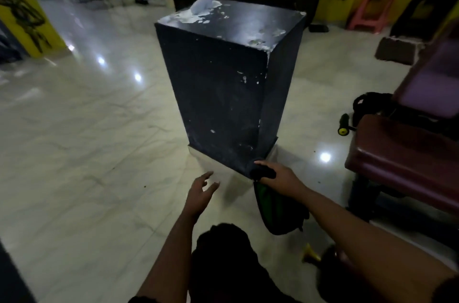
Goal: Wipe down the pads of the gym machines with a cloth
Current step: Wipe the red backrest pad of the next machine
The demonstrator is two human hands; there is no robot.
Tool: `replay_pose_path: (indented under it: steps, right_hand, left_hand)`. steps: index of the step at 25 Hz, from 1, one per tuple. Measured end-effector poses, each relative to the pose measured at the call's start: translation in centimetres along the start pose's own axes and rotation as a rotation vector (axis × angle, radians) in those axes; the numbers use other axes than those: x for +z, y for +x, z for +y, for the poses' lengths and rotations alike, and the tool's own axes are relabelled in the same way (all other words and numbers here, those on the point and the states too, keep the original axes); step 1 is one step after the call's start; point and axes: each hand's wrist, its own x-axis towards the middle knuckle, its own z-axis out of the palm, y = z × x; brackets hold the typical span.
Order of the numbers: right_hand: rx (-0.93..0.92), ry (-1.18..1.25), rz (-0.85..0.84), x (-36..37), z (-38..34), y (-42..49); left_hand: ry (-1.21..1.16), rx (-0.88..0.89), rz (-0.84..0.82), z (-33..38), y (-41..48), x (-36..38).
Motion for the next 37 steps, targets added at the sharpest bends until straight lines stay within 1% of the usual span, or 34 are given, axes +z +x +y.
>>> replay_pose_path:
  steps: [5,8,11,13,15,20,23,28,29,31,34,37]
  right_hand:
    - [0.136,0.076,0.153,-4.3,3.5,5.2]
    - [0.270,0.116,0.274,-7.3,6.0,8.1]
    - [0.440,0.163,0.411,-10.1,7.7,9.9]
    - [0.537,0.183,0.506,-11.6,8.2,10.4]
    - [0.593,0.199,0.608,-13.3,8.5,10.8]
    - [0.675,0.216,0.806,-17.1,11.3,11.5]
    - [0.693,0.271,0.875,-19.8,14.3,12.5]
    - [0.766,0.334,0.900,-26.1,20.3,15.4]
    - [0.771,0.338,0.903,-26.8,20.4,15.6]
    - [0.801,0.375,0.897,-30.1,23.5,17.0]
    - [0.828,0.347,0.873,-33.4,26.0,18.3]
    - [0.872,0.377,0.907,-36.4,28.3,19.1]
  left_hand:
    - [0.122,0.078,-0.232,4.8,10.7,5.1]
    - [0.194,0.195,-0.467,7.8,18.6,9.8]
    - [0.248,0.255,-0.653,11.2,24.3,14.4]
    - [0.225,0.286,-0.728,13.0,26.7,17.0]
    - [0.218,0.303,-0.792,14.8,28.8,19.8]
    - [0.165,0.370,-0.868,18.2,31.7,26.6]
    - [0.137,0.351,-0.899,19.9,33.7,30.9]
    - [0.146,0.281,-0.917,22.4,38.2,38.9]
    - [0.152,0.270,-0.923,23.0,38.3,39.6]
    - [0.177,0.231,-0.913,25.2,39.9,43.7]
    - [0.177,0.272,-0.952,28.4,41.5,47.6]
    - [0.211,0.298,-1.030,31.5,43.7,52.0]
